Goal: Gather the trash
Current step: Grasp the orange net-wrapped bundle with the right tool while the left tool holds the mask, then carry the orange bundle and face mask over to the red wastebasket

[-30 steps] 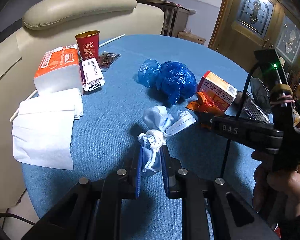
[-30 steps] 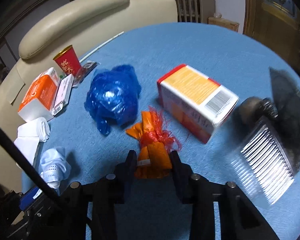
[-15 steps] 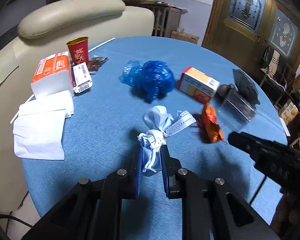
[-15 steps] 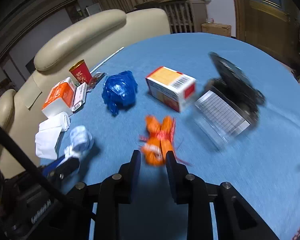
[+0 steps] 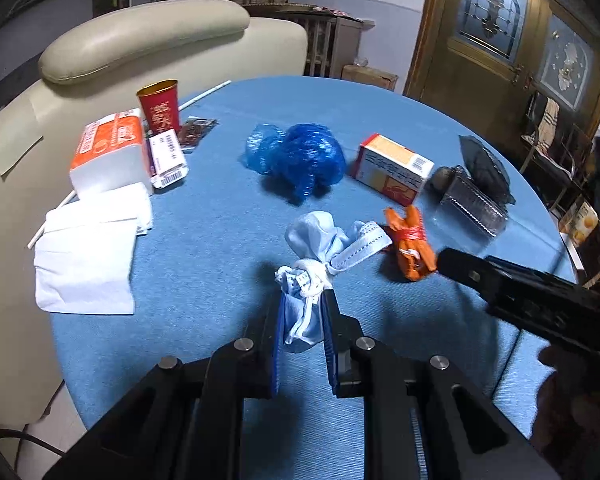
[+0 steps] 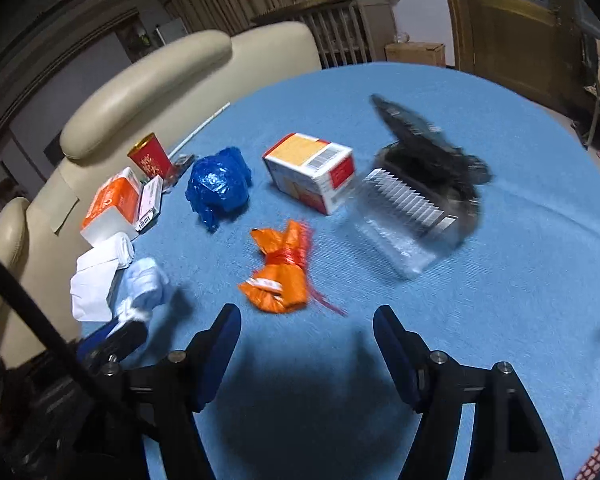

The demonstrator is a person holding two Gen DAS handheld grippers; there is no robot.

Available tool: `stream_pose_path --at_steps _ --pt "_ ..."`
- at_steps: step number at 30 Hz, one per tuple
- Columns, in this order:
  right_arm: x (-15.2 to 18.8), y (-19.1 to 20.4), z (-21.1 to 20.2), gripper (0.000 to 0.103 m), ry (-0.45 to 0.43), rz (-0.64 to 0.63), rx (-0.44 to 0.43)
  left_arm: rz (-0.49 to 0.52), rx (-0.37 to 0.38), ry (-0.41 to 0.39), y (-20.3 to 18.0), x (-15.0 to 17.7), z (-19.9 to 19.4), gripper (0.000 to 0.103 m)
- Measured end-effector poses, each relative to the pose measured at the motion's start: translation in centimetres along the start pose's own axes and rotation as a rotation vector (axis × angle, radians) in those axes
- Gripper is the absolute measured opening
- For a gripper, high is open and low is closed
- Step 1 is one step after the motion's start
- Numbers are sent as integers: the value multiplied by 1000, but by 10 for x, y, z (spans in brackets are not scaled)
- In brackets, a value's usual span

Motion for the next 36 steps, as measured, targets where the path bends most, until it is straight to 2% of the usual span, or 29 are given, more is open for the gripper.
stream_pose_path --at_steps 5,7,8,9,11,19,28,36 --pt "-16 14 40 71 41 -37 37 -27 -8 6 15 -4 6 18" --pt "-17 17 54 61 73 -64 60 -36 -4 12 19 -5 9 18" --pt "-16 17 58 43 86 -69 63 -40 -3 13 20 -6 10 18" --pt "-16 18 58 37 81 -87 83 -44 -1 17 21 -5 12 18" --pt "-16 19 58 35 89 -98 76 -47 6 25 21 -4 15 18" --pt "-2 6 17 33 35 -51 71 -21 33 11 2 -2 6 18" --pt "29 -15 -43 33 -31 22 56 52 86 23 -44 11 -6 18" --pt "57 -44 -69 33 -35 82 95 127 127 40 -83 26 -12 18"
Point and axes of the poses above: each gripper's, at about its wrist camera, not at the fingertips, and z roughly the way its jaws point, y to its left, x to its underside, the point moved 7 cm from there along z, roughly the way its jaws point, and after that the axes turned 8 degrees about -z, right-handed, at the moved point
